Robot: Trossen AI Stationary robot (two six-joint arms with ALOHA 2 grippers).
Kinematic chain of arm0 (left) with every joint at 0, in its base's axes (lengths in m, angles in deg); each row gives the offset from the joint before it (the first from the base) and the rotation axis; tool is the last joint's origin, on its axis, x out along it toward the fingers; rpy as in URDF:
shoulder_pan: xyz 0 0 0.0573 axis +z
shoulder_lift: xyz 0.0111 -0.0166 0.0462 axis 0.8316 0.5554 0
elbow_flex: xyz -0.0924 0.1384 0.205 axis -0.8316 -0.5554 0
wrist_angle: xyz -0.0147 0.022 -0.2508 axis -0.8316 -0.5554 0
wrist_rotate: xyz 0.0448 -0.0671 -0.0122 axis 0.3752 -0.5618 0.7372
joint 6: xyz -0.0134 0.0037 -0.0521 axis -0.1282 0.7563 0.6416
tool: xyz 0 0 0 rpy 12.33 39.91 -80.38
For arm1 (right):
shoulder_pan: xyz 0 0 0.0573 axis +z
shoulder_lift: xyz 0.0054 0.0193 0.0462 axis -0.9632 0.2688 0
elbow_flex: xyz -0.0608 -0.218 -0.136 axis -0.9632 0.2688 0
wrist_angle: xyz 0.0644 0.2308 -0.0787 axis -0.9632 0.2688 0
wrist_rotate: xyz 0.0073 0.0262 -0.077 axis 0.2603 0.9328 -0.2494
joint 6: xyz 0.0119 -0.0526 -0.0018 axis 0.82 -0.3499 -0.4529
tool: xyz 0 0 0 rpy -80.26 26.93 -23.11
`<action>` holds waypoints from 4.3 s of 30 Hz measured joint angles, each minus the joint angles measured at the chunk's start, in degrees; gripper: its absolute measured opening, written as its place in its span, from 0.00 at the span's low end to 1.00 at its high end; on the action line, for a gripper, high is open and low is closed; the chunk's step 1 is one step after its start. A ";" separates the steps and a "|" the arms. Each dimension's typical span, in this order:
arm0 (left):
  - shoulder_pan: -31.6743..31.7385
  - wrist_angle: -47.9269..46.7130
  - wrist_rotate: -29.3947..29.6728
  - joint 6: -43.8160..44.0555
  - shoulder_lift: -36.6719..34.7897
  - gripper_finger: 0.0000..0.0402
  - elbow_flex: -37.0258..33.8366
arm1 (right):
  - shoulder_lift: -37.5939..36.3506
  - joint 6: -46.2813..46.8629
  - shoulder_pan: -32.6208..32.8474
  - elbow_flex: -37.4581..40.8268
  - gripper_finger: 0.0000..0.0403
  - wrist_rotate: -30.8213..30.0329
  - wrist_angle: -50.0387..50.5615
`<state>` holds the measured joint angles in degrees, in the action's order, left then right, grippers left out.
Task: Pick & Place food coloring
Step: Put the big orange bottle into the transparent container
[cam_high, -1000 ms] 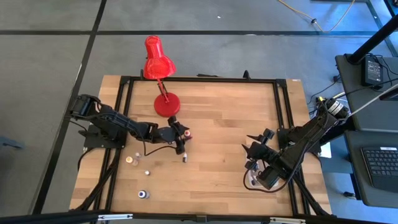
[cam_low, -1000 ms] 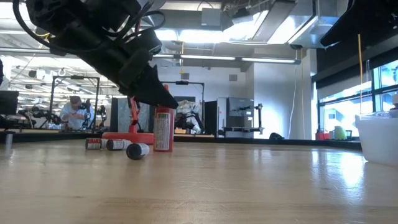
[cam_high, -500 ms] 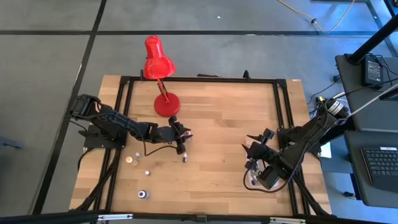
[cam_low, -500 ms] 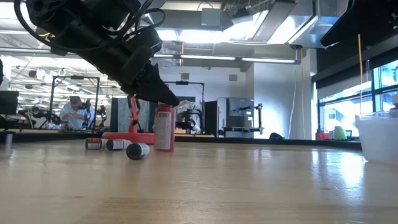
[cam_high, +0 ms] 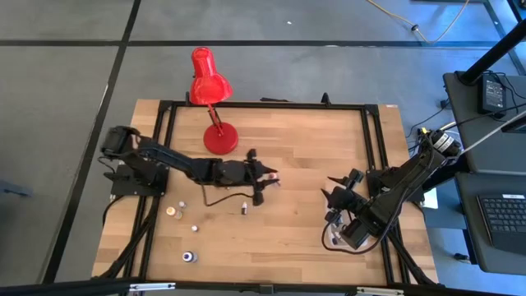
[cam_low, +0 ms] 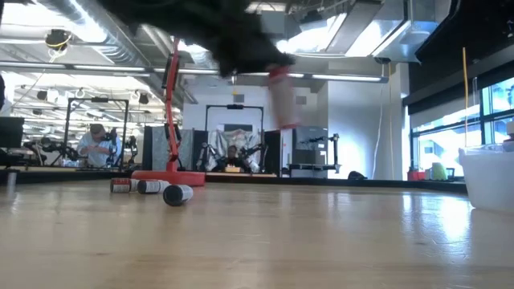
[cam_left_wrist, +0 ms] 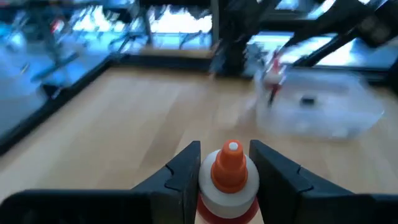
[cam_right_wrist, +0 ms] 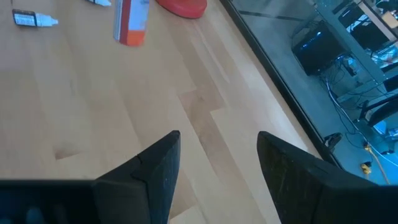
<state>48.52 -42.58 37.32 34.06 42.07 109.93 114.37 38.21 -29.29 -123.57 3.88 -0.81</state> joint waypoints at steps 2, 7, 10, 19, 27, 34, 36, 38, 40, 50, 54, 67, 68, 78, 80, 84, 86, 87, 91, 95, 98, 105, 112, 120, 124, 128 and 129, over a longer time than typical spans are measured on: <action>0.64 -0.80 -1.82 -2.03 3.14 0.30 3.96 | -0.30 0.47 0.00 0.00 0.54 0.02 0.68; 3.61 -3.59 -8.17 -3.53 14.40 0.30 15.29 | -0.76 1.60 -0.02 0.00 0.54 1.45 1.08; 4.88 -4.65 -10.25 -3.98 19.92 0.29 20.03 | -0.86 1.79 0.00 0.00 0.54 3.68 1.09; 6.92 -4.48 -12.13 -2.92 28.18 0.30 25.25 | -0.86 2.99 -0.02 0.00 0.54 4.84 1.43; 7.36 -4.33 -14.24 -0.93 28.82 0.33 25.29 | -0.86 3.02 0.00 0.00 0.54 9.37 1.41; 7.25 -4.33 -14.21 -0.93 28.82 0.35 25.29 | -0.86 3.02 0.00 0.00 0.54 9.42 1.43; 7.25 -4.33 -14.24 -0.93 28.82 0.35 25.29 | -0.86 3.02 0.00 0.00 0.54 9.42 1.43; 7.19 -4.14 -14.24 -0.93 28.82 0.36 25.29 | -0.86 3.02 0.00 0.00 0.54 9.42 1.43; 7.10 -3.43 -14.24 -0.94 28.82 0.38 25.29 | -0.86 3.02 0.00 0.00 0.54 9.42 1.43; 6.65 -17.64 -13.85 -7.82 21.09 0.56 25.32 | -2.77 4.48 -3.59 -0.97 0.54 18.86 1.42; 6.66 -31.54 -13.62 -5.85 15.00 0.57 25.34 | -5.27 -0.70 -9.18 -2.13 0.54 25.19 -0.69; -1.86 -23.65 -4.76 5.01 2.50 0.57 4.57 | -8.14 -43.54 -30.90 -2.36 0.54 52.91 -28.36; -2.45 -20.48 -4.35 6.35 1.79 0.57 2.12 | -8.14 -46.28 -31.72 -2.36 0.54 53.66 -29.03; -6.36 -4.92 1.00 11.79 -1.70 0.56 -9.74 | -6.11 -62.58 -35.74 -2.38 0.54 53.70 -29.22; -6.86 -5.29 0.93 12.38 -1.70 0.56 -9.75 | -4.60 -63.73 -36.80 -2.38 0.54 53.56 -29.18; -8.19 -5.50 0.93 13.99 -1.67 0.56 -9.75 | -1.34 -66.16 -38.71 -2.38 0.54 53.44 -29.14; -8.82 -5.51 0.93 13.92 -1.67 0.57 -9.75 | -0.05 -66.27 -39.57 -2.38 0.54 53.50 -29.12; -9.03 -5.50 0.93 13.67 -1.67 0.57 -9.75 | 0.49 -66.27 -39.96 -2.38 0.54 53.80 -29.01; -9.59 -5.50 0.97 13.65 -1.67 0.57 -9.75 | 1.85 -66.27 -40.97 -2.38 0.54 55.32 -28.87; -9.58 -5.58 0.98 13.63 -1.67 0.56 -9.75 | 3.16 -66.38 -41.22 -2.38 0.54 55.36 -28.86; -9.58 -5.60 0.98 13.58 -1.67 0.56 -9.75 | 4.39 -66.33 -41.22 -2.38 0.54 55.43 -28.63; -9.55 -5.61 1.00 13.47 -1.65 0.56 -9.75 | 8.21 -66.00 -41.22 -2.38 0.54 55.43 -28.30; -9.40 -5.62 1.02 11.52 -1.63 0.56 -9.75 | 8.74 -65.88 -41.22 -2.38 0.46 55.43 -28.06; -9.40 -5.62 1.04 11.07 -1.63 0.56 -9.75 | 8.11 -65.81 -41.20 -2.38 0.31 55.43 -26.90; -9.40 -5.62 2.22 11.07 -1.63 0.56 -9.75 | 8.10 -65.79 -41.20 -2.38 0.31 55.39 -26.91; -9.40 -5.64 2.88 11.07 -1.63 0.57 -9.75 | 7.80 -64.44 -41.20 -3.54 0.31 55.42 -23.93; -9.40 -5.62 2.88 11.07 -1.63 0.57 -9.75 | 7.71 -64.15 -41.03 -4.55 0.31 55.41 -22.71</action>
<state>39.12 -48.20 40.19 45.13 40.44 100.18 122.08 -25.94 -70.32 -128.12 59.29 -23.52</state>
